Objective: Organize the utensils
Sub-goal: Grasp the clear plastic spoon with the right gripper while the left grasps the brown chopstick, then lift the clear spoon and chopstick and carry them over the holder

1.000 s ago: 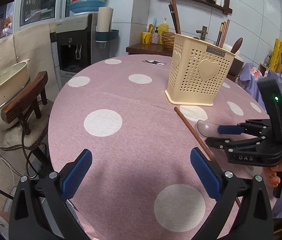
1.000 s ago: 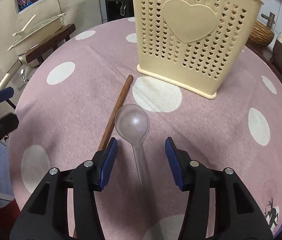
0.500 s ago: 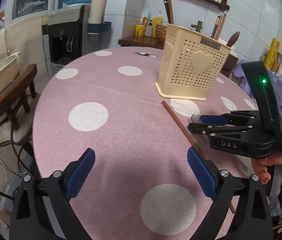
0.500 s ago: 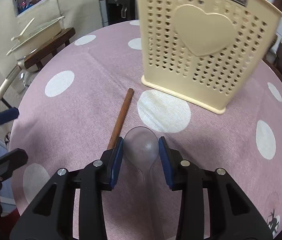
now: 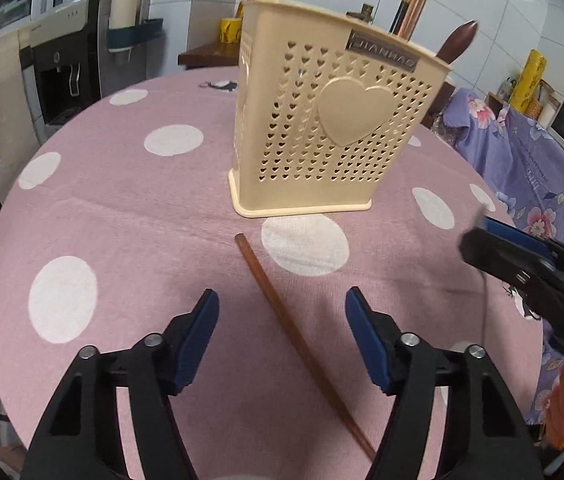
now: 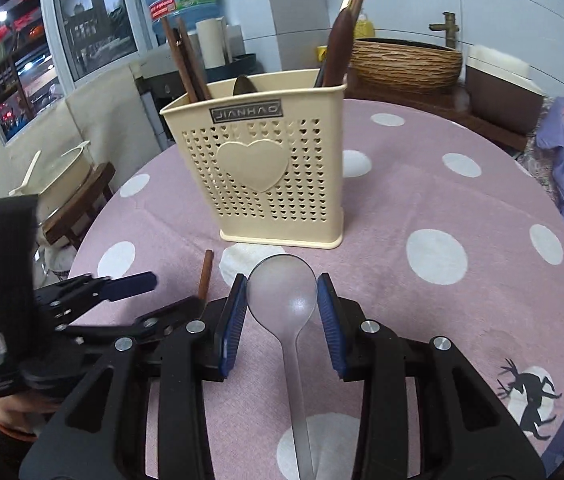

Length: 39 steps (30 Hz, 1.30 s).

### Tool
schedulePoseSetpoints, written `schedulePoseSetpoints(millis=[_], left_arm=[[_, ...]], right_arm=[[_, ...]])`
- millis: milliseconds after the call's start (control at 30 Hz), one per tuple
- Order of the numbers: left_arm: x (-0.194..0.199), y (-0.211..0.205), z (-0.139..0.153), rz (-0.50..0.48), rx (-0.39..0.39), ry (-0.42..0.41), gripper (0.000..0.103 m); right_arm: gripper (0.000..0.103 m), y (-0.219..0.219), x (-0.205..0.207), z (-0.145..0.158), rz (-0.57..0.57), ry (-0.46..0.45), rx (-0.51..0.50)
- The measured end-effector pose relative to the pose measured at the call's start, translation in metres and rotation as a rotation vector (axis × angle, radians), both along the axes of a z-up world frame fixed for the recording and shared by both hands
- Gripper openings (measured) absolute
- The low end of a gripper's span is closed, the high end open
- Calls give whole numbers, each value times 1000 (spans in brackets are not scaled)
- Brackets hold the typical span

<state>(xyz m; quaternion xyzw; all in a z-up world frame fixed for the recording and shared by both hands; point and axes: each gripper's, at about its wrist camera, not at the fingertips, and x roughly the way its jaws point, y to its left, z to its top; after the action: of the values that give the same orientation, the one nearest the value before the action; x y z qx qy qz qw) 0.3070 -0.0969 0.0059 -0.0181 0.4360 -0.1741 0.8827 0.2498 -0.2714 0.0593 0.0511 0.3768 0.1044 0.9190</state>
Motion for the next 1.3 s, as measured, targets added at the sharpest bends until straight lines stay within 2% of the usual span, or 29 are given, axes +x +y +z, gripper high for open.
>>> schedulePoseSetpoints(millis=[233, 367, 533, 700, 800, 933, 1300], left_arm=[[12, -12, -13, 52, 76, 33, 46], [11, -20, -13, 71, 126, 25, 45], [17, -24, -13, 67, 166, 21, 27], [21, -22, -12, 63, 176, 22, 14], [22, -20, -13, 56, 165, 24, 13], [21, -22, -13, 38, 188, 14, 12], [22, -18, -13, 33, 155, 14, 9]], right_arm=[[37, -1, -15, 2, -7, -25, -3], [37, 2, -17, 0, 1, -29, 1], [36, 4, -20, 0, 7, -34, 7], [36, 6, -21, 1, 5, -34, 5], [36, 6, -20, 0, 3, -30, 4], [37, 6, -19, -1, 1, -26, 2], [36, 8, -18, 0, -7, -29, -6]])
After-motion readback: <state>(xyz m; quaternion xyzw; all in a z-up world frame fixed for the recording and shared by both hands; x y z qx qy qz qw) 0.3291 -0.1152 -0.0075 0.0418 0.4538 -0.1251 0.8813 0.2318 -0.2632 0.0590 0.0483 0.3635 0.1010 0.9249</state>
